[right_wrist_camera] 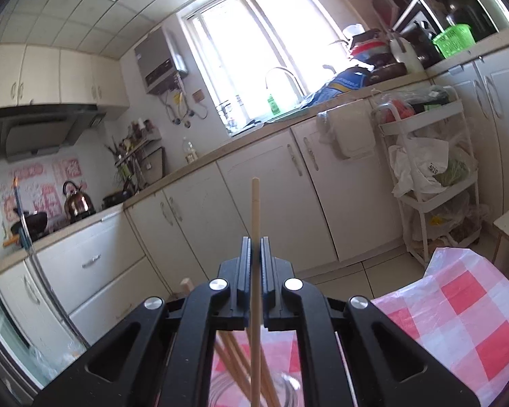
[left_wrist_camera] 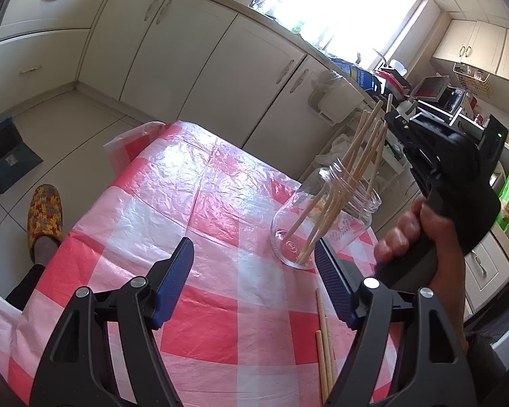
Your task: Organize utensils
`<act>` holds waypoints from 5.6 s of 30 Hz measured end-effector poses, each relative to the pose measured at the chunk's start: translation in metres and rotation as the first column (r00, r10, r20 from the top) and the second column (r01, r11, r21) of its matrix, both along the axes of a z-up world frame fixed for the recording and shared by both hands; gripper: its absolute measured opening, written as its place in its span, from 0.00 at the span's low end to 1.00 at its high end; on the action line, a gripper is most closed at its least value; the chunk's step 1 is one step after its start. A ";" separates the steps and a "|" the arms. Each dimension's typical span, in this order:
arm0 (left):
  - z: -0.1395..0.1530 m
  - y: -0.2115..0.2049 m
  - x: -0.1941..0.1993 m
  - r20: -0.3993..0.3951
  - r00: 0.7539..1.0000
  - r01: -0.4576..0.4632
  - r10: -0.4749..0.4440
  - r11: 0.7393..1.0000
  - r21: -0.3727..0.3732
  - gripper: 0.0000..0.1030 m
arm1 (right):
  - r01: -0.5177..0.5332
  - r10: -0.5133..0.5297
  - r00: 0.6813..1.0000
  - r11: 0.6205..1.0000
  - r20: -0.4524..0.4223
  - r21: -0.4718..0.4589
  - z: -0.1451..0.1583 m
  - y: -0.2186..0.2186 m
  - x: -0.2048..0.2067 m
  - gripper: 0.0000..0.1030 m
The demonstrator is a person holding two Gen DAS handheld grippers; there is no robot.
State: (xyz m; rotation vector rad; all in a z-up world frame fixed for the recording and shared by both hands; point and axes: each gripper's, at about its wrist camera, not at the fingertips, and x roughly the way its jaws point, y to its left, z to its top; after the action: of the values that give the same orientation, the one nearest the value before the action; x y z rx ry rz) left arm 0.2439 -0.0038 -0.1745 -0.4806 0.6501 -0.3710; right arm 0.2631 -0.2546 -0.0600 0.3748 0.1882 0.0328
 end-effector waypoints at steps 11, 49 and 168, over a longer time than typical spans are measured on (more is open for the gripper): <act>0.002 -0.004 0.000 -0.010 1.000 -0.022 0.022 0.999 0.032 0.68 | -0.117 0.106 0.979 0.992 -0.172 -0.054 -0.014 0.012 -0.052 0.26; 0.001 -0.098 -0.081 -0.169 0.974 0.213 -0.148 0.847 0.487 0.68 | -0.219 0.035 0.711 0.960 -0.702 -0.174 -0.100 -0.035 -0.167 0.05; 0.150 -0.096 0.038 0.437 0.899 -0.062 0.001 0.990 0.125 0.05 | -0.131 0.221 0.828 0.970 -0.516 0.206 -0.095 -0.076 -0.169 0.05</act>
State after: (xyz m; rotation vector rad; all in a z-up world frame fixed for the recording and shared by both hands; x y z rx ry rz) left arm 0.2822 -0.0999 -0.0243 -0.2623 0.2266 -0.3855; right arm 0.0946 -0.3306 -0.1552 0.5239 0.7839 0.1280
